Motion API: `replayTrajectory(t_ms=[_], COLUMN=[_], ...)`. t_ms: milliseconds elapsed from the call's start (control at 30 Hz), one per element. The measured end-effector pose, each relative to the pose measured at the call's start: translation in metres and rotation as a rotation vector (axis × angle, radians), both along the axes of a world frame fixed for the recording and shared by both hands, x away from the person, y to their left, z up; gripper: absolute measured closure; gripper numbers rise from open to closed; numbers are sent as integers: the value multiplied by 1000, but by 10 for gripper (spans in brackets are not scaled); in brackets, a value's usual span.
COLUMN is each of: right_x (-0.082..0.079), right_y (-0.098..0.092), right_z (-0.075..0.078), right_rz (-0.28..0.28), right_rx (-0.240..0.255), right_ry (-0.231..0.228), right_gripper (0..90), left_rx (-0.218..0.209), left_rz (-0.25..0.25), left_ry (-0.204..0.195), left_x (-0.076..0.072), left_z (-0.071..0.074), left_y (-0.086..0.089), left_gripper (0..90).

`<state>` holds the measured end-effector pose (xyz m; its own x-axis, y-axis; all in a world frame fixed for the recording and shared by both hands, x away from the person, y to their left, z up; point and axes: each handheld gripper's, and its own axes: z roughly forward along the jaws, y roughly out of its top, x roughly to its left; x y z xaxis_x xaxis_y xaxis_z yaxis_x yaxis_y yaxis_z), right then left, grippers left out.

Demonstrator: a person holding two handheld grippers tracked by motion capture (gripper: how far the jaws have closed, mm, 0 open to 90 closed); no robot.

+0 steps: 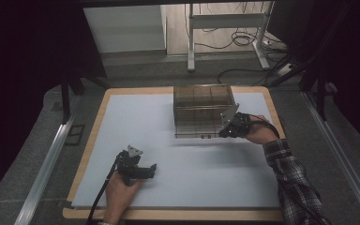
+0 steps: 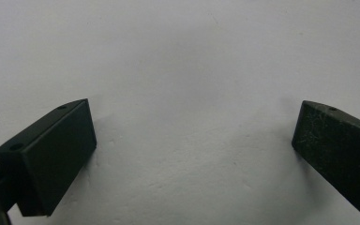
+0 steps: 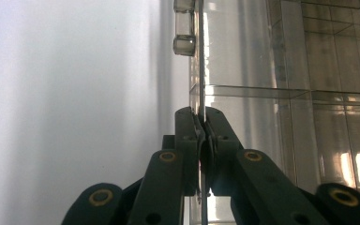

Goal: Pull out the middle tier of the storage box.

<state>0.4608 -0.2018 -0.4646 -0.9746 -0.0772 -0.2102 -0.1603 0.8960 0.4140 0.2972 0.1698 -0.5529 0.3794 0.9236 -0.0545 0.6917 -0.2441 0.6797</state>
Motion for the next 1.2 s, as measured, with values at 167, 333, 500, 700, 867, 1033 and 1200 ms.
replayTrajectory(t_ms=[167, 333, 500, 700, 867, 1033, 1200], right_x=[0, -1, -2, -5, -8, -12, -17], right_y=[-1, 2, 1, -2, -4, -5, -6], right_z=[-1, -2, -1, 1, 1, 3, 5], right_rz=[5, 4, 6, 0, -2, -10, -28], right_rx=[3, -17, -2, 9, 20, 36, 61], right_ry=[-9, -28, -38, -44, -49, -52, -62], right_gripper=[853, 836, 810, 781, 754, 729, 712], left_rx=[0, 0, 0, 0, 0, 0, -1], left_rz=[0, 0, 0, 0, 0, 1, 1], left_ry=[0, 0, 0, 0, 0, 0, 0], left_x=[0, 0, 0, 0, 0, 0, 0], left_z=[0, 0, 0, 0, 0, 0, 0], left_y=[0, 0, 0, 0, 0, 0, 0], left_gripper=[0, 0, 0, 0, 0, 0, 0])
